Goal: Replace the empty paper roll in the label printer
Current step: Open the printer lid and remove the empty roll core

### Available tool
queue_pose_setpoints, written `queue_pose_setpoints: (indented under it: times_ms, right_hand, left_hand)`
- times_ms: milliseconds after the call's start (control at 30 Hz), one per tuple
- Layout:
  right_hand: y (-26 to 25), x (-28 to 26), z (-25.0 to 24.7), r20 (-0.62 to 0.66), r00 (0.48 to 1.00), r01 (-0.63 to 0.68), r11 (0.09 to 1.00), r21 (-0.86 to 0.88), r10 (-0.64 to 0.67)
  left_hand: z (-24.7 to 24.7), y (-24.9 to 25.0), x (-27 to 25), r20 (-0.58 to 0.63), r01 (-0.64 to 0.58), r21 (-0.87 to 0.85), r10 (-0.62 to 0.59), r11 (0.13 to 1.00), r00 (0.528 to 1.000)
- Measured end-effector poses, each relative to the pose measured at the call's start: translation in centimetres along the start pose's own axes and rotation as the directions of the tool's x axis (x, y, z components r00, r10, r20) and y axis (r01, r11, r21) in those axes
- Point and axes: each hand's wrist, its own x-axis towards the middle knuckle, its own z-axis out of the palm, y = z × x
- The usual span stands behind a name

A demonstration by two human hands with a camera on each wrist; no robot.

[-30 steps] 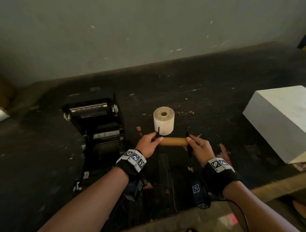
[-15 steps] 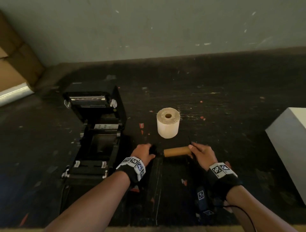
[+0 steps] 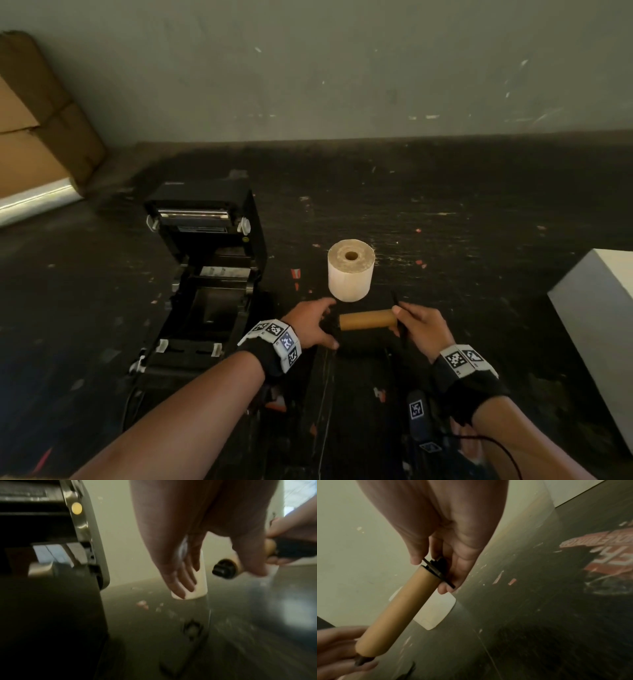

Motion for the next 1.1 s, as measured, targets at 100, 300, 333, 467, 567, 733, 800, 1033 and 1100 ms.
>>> queue_pose_setpoints:
  times_ms: [100, 300, 333, 467, 567, 733, 800, 1033, 1100]
  right_hand:
    - [-0.6, -0.1, -0.3, 0.026, 1.0, 0.012, 0.998, 0.062, -0.013]
    - [0.5, 0.2, -0.4, 0.045, 0.998, -0.051, 0.985, 0.166, 0.044]
    - [0.8, 0.2, -0.5, 0.048, 0.997, -0.066, 0.981, 0.182, 0.059]
    - [1.5, -0.4, -1.4, 0.056, 0.991, -0.128, 0.962, 0.241, 0.118]
    - [2.5, -0.6, -2.6, 0.029, 0.984, -0.179, 0.946, 0.271, 0.177]
    - [4.7, 0.0, -4.9, -0.016, 0.966, -0.243, 0.928, 0.283, 0.258]
    - [5.2, 0.0, -5.5, 0.011, 0.966, -0.253, 0.937, 0.241, 0.258]
    - [6.1, 0.1, -4.9, 0.042, 0.94, -0.34, 0.929, 0.146, 0.337]
    - [6.0, 0.0, -4.6, 0.047, 0.946, -0.325, 0.942, 0.083, 0.322]
  left_hand:
    - [-1.2, 1.5, -0.4, 0.042, -0.051, -0.087, 0.055, 0.995, 0.998]
    - [-0.6, 1.5, -0.4, 0.032, -0.073, -0.029, 0.074, 0.997, 0.997]
    - [-0.4, 1.3, -0.3, 0.034, -0.082, -0.018, 0.082, 0.996, 0.996]
    - [0.5, 0.4, 0.0, 0.044, -0.073, -0.014, 0.073, 0.997, 0.996]
    - [0.5, -0.7, 0.0, 0.036, -0.032, -0.007, 0.032, 0.999, 0.999]
    - [0.8, -2.7, -0.2, 0.001, 0.03, 0.012, -0.03, 0.999, 1.0]
    - [1.2, -3.2, -0.2, -0.016, 0.059, 0.027, -0.058, 0.998, 0.998]
    - [2.4, -4.0, -0.1, -0.054, 0.141, 0.079, -0.137, 0.987, 0.989]
    - [2.8, -3.9, 0.1, -0.046, 0.145, 0.109, -0.14, 0.983, 0.989]
